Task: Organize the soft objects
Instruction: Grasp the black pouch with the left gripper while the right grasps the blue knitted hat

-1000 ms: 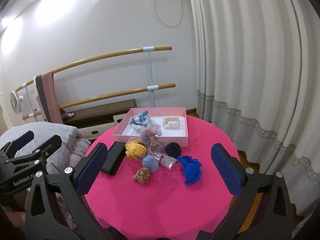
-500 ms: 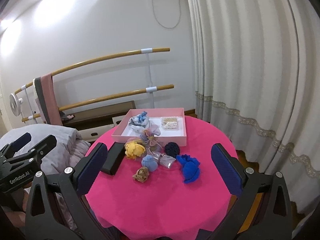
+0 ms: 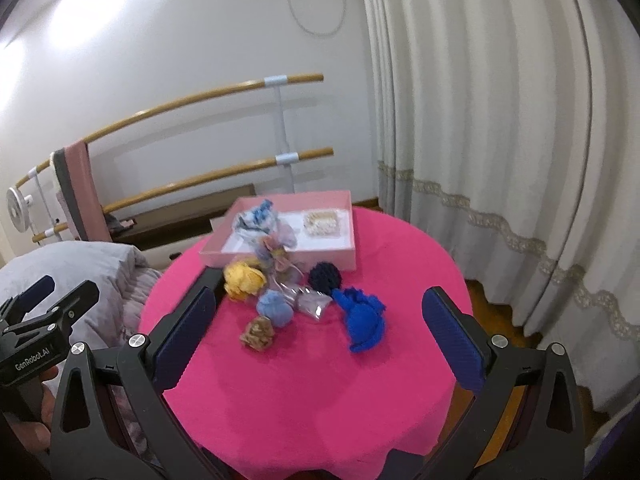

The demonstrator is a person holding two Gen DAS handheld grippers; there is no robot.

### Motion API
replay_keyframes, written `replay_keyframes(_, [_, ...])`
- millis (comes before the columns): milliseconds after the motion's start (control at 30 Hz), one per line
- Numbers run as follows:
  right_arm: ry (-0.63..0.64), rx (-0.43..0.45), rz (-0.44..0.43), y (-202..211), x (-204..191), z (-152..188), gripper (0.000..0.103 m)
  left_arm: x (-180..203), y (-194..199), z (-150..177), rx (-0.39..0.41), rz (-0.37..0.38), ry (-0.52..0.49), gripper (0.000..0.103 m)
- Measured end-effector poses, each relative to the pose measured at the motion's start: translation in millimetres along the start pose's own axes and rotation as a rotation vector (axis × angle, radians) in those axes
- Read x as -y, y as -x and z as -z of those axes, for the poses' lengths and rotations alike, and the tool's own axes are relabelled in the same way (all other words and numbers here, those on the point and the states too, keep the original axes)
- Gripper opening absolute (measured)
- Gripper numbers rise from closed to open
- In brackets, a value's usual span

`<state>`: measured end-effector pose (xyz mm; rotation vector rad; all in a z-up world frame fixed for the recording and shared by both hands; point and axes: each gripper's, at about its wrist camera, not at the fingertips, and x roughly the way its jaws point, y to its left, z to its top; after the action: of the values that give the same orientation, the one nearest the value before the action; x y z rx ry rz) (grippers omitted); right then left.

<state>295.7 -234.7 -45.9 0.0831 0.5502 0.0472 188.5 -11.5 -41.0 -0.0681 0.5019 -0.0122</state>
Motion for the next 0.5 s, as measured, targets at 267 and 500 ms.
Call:
replay_keyframes(267, [-0.047,-0.139,0.045,-56.5,29.7,22.8,0.103,8.1,-58.8,-0.8,-0.127,-0.021,-0.033,0.103])
replay_keyframes(500, [-0.072,-0.229,0.066,-101.8,45.5,34.4,0.103,9.1,-122.5,-4.8,-0.198,-0.044,-0.054,0.103])
